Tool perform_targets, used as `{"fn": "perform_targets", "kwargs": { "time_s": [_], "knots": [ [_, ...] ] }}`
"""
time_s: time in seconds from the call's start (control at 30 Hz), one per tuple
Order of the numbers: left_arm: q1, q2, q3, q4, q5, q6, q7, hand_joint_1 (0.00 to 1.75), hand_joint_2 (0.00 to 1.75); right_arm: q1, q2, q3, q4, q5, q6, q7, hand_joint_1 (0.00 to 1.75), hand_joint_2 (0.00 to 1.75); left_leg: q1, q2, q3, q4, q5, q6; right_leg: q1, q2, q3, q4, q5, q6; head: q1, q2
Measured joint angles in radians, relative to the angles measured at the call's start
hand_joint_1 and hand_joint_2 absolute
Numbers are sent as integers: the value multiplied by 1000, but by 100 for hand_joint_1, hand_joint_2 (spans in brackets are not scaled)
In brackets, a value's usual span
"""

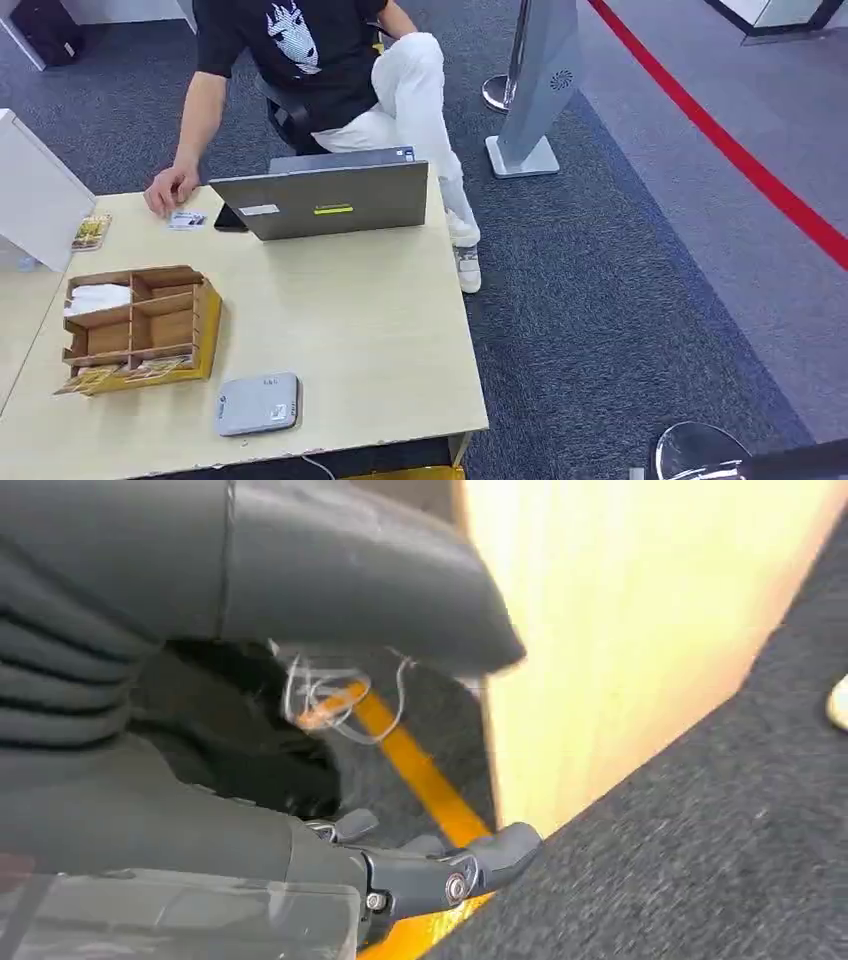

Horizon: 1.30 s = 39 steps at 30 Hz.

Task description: Pass the card to the sensor for recognition and then transmit it.

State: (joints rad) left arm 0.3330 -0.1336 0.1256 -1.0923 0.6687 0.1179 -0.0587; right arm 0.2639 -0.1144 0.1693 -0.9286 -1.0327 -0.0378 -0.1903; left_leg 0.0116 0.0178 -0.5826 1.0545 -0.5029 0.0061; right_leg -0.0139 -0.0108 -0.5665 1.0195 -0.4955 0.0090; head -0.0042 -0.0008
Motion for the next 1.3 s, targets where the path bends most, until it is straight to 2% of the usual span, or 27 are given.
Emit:
{"fn": "perform_targets", "kwargs": {
  "time_s": [0.23, 0.37, 0.53, 0.7, 0.8, 0.9, 0.97, 1.17, 1.3],
  "knots": [
    [36, -78, 125, -186, -77, 25, 5, 0, 175, 14, 32, -59, -74, -55, -18, 33, 0, 175, 0, 0, 0, 0, 0, 0, 0, 0, 0, 0, 0, 0, 0, 0],
    [70, -98, 169, -252, -146, -10, 16, 0, 175, 27, 53, -105, -118, -74, -25, 55, 0, 175, 0, 0, 1, 0, 0, 0, 0, 0, 0, 0, 0, 0, 0, 0],
    [127, -54, 168, -291, -265, -77, 50, 0, 175, 36, 62, -149, -143, -66, -19, 79, 0, 175, 0, 0, 0, 0, 0, 0, 0, 0, 0, 0, 0, 0, 0, 0],
    [187, 12, 153, -337, -364, -86, 114, 0, 175, 37, 74, -198, -156, -33, 0, 116, 0, 175, 1, 0, 0, 0, 0, 0, 0, 0, 0, 0, -1, 1, 0, 0],
    [227, 61, 124, -374, -399, -60, 150, 0, 175, 36, 94, -240, -162, -9, 12, 137, 0, 175, 1, 0, 1, 0, 0, 0, 0, 0, -2, 0, -1, 1, 0, 0],
    [239, 73, 99, -407, -416, 11, 159, 0, 175, 36, 122, -287, -173, 19, 20, 155, 0, 175, 0, 0, 0, 0, 0, 0, 0, 0, -1, 0, -1, 1, 0, 0],
    [236, 64, 94, -418, -422, 61, 145, 0, 175, 38, 140, -308, -183, 33, 19, 162, 0, 175, 0, 0, 1, 0, 0, 0, 0, 0, -1, 0, -1, 1, 0, 0],
    [182, 5, 97, -428, -437, 207, 32, 0, 175, 40, 193, -365, -222, 82, 5, 185, 0, 175, 0, 0, 1, 0, 0, 0, 0, 0, 1, 0, 0, 1, 0, 0],
    [156, -29, 119, -452, -465, 228, -83, 0, 175, 42, 216, -395, -241, 113, -3, 198, 0, 175, 0, 0, 2, 0, 0, 0, 0, 0, 1, 0, 0, 1, 0, 0]
  ]
}}
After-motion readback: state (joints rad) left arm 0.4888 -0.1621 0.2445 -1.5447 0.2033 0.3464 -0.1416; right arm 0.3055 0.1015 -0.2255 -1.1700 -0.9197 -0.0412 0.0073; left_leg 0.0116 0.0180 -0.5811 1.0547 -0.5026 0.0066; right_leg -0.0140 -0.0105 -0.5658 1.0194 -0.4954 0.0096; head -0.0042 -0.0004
